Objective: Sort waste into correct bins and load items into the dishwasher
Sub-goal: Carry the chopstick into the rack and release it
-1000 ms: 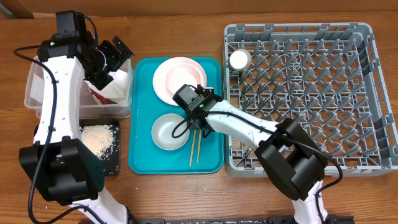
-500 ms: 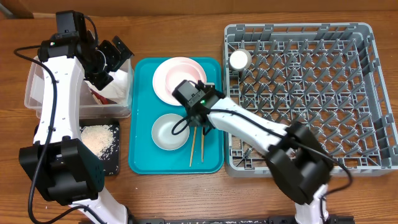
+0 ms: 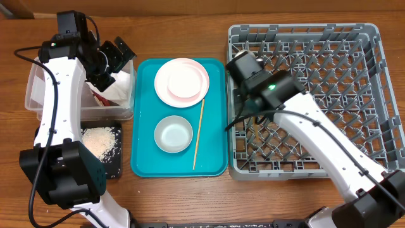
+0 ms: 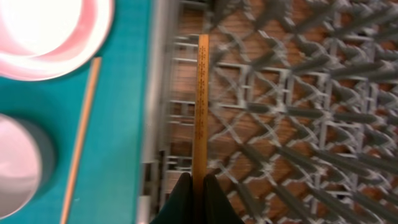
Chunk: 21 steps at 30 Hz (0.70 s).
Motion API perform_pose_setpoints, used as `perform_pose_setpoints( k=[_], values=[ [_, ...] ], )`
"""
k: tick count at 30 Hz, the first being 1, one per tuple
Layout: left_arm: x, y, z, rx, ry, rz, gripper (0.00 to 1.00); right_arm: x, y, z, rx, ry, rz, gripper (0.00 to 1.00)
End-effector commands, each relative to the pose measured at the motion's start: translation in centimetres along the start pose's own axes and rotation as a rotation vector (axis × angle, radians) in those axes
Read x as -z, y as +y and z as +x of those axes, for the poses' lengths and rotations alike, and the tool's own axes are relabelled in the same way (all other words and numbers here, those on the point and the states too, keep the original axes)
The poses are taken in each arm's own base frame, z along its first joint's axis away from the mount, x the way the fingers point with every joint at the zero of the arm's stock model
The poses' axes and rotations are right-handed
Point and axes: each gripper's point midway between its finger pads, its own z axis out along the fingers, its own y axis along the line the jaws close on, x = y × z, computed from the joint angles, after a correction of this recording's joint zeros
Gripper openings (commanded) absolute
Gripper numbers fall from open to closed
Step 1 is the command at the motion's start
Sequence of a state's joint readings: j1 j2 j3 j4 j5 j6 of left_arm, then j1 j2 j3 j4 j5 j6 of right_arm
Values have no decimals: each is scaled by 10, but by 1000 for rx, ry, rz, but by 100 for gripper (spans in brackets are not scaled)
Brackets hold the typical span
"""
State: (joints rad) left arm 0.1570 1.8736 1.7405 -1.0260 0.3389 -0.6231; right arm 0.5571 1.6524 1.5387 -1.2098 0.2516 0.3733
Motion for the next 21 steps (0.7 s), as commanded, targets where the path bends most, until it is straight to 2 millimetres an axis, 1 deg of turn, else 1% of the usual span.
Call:
perform_pose_setpoints(
  k=[1,2,4,7,10,21],
  values=[
    [6,-5,-2,-3,-19,5,100,-4,-32,-8,-46,-2,44,4],
    [6,-5,-2,-3,-19,4,100,-7,-40,-8,-66,3,54,4],
    [6,-5,-2,-3,-19,4,100,-12,-49,-9,-92,7,65,4],
    [6,-5,-2,-3,-19,4,100,-23,-58,-12,-124,-5,70,4],
    [6,-5,-2,-3,-19,5,100,-35,-56,-17,-136,-40,59,4],
    [6,-5,-2,-3,-19,5,100,-61,-51,-19,-147,-86,43,4]
  ],
)
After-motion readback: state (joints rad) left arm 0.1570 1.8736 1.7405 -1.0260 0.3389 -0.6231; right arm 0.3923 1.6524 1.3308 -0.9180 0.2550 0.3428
